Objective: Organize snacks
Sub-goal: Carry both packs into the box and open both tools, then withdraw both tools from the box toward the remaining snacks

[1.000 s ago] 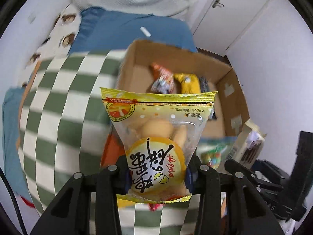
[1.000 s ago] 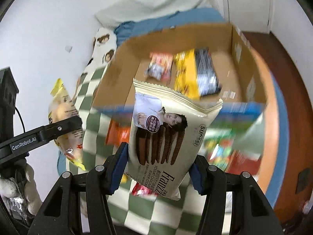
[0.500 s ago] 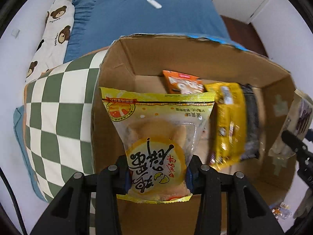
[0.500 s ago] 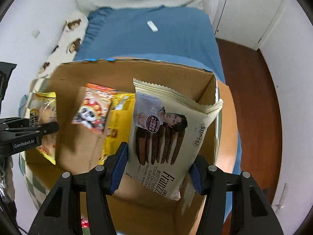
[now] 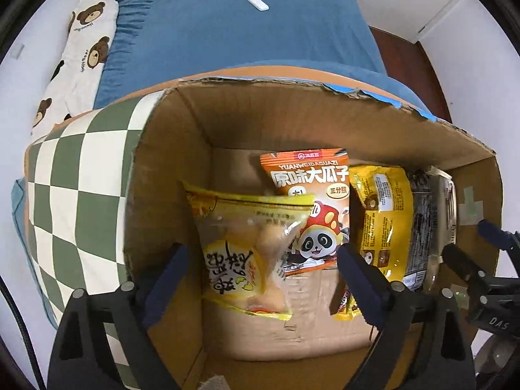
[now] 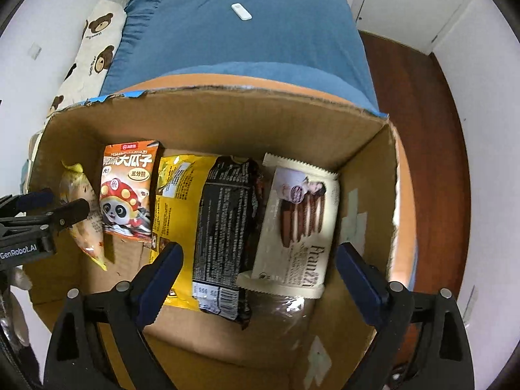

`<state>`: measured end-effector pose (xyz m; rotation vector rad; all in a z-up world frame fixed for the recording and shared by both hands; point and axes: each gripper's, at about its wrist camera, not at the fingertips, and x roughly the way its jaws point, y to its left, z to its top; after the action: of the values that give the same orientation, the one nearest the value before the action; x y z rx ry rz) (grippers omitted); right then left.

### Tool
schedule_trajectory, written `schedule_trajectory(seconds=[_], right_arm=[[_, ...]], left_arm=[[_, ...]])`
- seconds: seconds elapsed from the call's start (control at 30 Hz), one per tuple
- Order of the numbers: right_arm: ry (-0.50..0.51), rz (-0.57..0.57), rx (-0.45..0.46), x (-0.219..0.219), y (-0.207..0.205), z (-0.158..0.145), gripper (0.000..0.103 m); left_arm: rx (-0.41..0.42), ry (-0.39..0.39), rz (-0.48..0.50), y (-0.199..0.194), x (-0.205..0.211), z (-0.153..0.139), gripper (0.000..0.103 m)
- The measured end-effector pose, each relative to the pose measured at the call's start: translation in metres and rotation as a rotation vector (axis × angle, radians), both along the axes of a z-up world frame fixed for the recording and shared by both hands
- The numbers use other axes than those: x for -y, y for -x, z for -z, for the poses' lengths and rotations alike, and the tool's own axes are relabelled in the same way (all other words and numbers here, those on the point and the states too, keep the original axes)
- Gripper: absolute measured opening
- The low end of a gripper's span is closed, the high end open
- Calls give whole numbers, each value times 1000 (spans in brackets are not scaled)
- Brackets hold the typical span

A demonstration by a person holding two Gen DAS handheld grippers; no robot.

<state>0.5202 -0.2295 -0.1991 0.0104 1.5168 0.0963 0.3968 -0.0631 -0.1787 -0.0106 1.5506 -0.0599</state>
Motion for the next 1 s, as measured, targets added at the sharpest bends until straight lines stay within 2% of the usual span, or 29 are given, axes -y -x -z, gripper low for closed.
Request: schedule_trajectory(seconds=[0.2, 0.53, 0.8, 1.0], right_arm=[[-31, 37, 10, -10, 16, 14, 97], [-73, 79, 54, -27, 50, 10, 97], [-78, 87, 144, -31, 89, -19, 97], [-75, 73, 232, -38, 122, -49, 97]], left_arm=[[20, 17, -1, 12, 4, -6, 94], [147, 27, 0, 53, 10, -35, 94], [255, 37, -3, 94, 6, -63, 94], [372, 41, 14, 133, 7, -92, 94]])
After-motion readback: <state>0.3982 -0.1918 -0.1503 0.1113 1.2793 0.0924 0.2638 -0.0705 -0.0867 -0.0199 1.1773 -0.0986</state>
